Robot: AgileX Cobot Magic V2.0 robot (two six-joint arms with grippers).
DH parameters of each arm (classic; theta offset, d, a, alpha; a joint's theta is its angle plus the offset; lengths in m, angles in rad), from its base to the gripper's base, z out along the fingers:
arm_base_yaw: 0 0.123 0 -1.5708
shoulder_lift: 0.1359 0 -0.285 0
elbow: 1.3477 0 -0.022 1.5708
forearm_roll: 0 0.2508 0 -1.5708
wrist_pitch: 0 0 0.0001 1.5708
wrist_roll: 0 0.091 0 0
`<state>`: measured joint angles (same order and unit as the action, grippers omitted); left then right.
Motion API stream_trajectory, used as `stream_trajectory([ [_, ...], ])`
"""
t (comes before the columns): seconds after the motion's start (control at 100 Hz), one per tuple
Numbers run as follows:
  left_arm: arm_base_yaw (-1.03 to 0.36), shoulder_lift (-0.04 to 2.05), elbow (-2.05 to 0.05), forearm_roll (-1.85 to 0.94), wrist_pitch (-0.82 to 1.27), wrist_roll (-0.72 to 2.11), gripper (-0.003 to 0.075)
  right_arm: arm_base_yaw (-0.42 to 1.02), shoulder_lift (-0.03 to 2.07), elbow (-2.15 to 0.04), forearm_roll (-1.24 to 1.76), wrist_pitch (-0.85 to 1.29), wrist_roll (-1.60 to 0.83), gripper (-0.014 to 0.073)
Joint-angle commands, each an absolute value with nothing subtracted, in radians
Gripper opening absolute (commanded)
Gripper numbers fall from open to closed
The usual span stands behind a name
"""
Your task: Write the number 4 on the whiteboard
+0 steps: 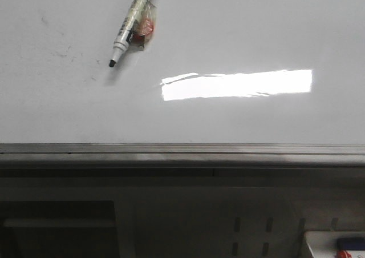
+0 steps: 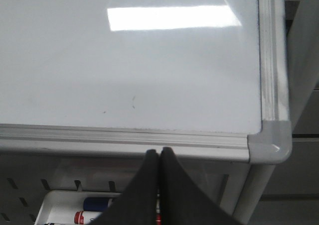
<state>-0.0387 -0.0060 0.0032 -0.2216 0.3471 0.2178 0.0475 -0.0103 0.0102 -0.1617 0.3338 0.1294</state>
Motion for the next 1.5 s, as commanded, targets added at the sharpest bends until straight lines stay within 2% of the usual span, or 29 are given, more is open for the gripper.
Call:
stream_trajectory([
  [0.0, -0.037, -0.031, 0.039, -0.224, 0.298, 0.208, -0.0020, 0.049, -0.025, 0.035, -0.163, 0.310, 0.120, -0.0064],
  [0.78, -0.037, -0.031, 0.039, -0.224, 0.298, 0.208, -0.0020, 0.049, -0.025, 0.035, -0.163, 0.310, 0.120, -0.0064],
  [1.01, -0.037, -0.031, 0.039, -0.265, 0.294, 0.208, -0.0020, 0.049, -0.025, 0.035, -0.163, 0.214, 0.120, -0.0064],
  [1.11, -0.037, -0.031, 0.039, -0.441, 0.223, 0.207, -0.0020, 0.049, -0.025, 0.035, -0.112, 0.090, 0.136, -0.0064],
  [1.21, -0.037, -0.031, 0.039, -0.933, 0.173, 0.199, -0.0020, 0.049, -0.025, 0.035, 0.095, -0.025, 0.139, -0.0064],
  [1.26, -0.037, -0.031, 0.039, -1.083, 0.160, 0.199, -0.0020, 0.049, -0.025, 0.035, 0.183, -0.038, 0.139, -0.0064],
  [1.49, -0.039, -0.031, 0.034, -1.284, 0.125, 0.199, -0.0020, 0.049, -0.025, 0.030, 0.452, -0.061, 0.139, -0.0064],
])
